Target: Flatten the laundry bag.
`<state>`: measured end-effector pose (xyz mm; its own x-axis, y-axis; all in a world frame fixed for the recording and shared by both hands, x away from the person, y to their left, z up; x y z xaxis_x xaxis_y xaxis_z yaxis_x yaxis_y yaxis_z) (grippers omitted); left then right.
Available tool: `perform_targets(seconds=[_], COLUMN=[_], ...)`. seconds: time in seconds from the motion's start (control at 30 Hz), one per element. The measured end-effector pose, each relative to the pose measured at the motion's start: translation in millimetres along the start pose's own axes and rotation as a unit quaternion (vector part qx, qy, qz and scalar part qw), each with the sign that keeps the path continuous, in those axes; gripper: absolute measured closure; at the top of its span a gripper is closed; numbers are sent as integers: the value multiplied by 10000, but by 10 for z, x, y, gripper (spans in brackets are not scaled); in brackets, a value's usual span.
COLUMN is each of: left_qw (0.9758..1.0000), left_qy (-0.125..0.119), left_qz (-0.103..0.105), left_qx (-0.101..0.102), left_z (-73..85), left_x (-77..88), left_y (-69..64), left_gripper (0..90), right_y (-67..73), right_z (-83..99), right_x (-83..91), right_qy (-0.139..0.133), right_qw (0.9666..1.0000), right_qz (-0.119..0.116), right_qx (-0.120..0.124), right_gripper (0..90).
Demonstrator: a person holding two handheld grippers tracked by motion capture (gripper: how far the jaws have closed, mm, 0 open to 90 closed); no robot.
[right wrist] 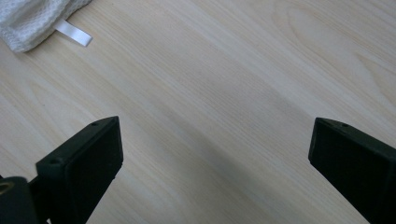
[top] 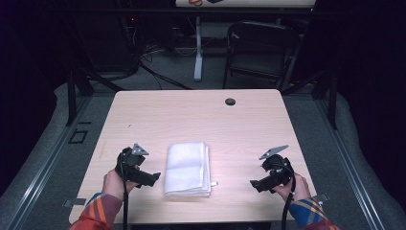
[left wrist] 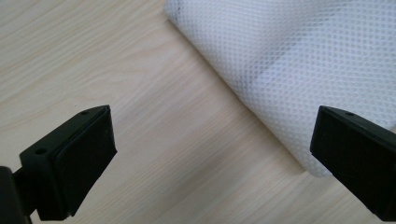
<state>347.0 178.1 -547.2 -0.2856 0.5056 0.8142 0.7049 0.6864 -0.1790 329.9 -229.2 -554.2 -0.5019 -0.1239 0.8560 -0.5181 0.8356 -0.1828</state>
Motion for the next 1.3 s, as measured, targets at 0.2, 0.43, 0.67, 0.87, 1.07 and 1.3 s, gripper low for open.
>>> perform_targets(seconds=[0.2,0.43,0.67,0.87,1.07,1.3], left_qw=[9996,9987,9963,9931,9904,9856], left_qy=[-59,40,76,72,209,330], left_qz=[198,360,525,739,872,1022], left_qx=[-197,-369,-679,-907,-1050,-1305], left_z=[-61,-118,-179,-213,-232,-254], left_x=[-52,-179,-296,-367,-473,-578], left_y=[-135,-252,-415,-545,-642,-785], left_gripper=[0,0,4,27,58,136], right_y=[38,74,100,128,133,160], right_z=[-14,-33,-52,-53,-53,-53], right_x=[-8,-31,-49,-55,-62,-74], right_qy=[0,14,62,124,140,196], right_qw=[9999,9998,9996,9992,9990,9986], right_qz=[-78,-201,-275,-377,-422,-475], right_qx=[68,42,51,74,64,110], right_gripper=[34,39,53,78,82,98])
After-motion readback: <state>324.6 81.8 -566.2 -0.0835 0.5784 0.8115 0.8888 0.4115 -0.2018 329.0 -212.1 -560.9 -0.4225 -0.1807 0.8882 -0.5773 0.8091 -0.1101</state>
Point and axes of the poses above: each handheld gripper's, and its own axes: x roughly backward along the jaws, z roughly out of its underside, y roughly to its left, the point moved 5 cm from there along -x, roughly forward along the jaws, and after that the axes turned 13 degrees about z, right-handed, at the moved point
